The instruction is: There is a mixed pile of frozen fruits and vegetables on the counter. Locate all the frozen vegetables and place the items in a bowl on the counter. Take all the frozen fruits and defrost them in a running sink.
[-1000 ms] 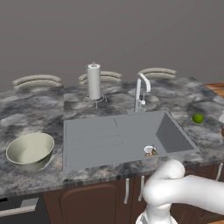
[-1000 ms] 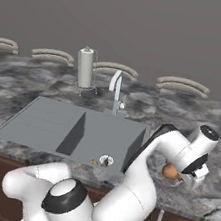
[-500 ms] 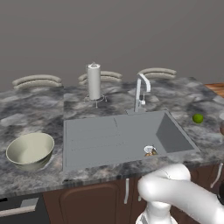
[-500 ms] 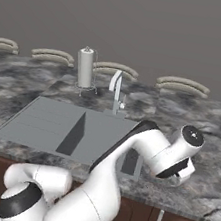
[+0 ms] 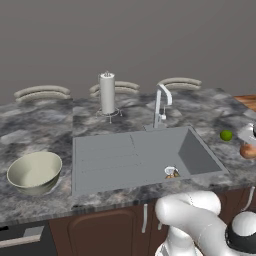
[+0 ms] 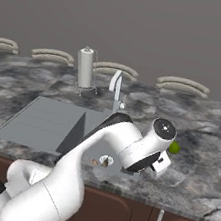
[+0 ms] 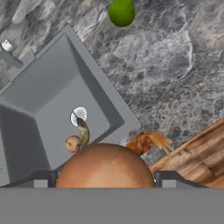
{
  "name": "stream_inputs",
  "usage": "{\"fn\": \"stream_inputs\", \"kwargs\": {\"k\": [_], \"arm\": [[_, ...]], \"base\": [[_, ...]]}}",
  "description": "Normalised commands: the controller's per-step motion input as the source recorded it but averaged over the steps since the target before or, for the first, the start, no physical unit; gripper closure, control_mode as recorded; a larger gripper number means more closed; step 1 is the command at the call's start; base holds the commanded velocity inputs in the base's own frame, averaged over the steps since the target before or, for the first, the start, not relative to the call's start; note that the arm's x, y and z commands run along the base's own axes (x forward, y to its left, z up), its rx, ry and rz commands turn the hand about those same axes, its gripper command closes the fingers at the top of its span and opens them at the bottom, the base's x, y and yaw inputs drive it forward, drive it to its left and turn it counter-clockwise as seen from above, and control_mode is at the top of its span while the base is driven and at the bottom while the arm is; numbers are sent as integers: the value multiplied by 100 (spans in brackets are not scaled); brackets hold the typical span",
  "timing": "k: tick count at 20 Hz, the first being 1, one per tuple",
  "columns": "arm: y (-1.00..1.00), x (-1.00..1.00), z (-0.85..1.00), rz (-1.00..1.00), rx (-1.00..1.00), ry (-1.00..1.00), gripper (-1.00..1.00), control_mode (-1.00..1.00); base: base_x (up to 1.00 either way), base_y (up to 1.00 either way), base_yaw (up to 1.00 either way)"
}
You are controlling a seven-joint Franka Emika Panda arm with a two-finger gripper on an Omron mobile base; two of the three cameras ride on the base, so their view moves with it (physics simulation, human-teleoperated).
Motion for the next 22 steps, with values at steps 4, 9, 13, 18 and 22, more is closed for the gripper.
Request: {"fn": "stream_inputs", "kwargs": {"k": [4, 9, 13, 18, 22], "arm": [[67, -21, 16, 15, 0, 0, 100, -100], [65, -14, 20, 19, 0, 0, 100, -100], [58, -2, 31, 22, 0, 0, 100, -100], [49, 0, 45, 25, 0, 0, 100, -100], [44, -7, 30, 22, 0, 0, 100, -100]], "base": [[0, 0, 0], [0, 0, 0], [0, 0, 0], [0, 0, 0], [0, 0, 0]]}}
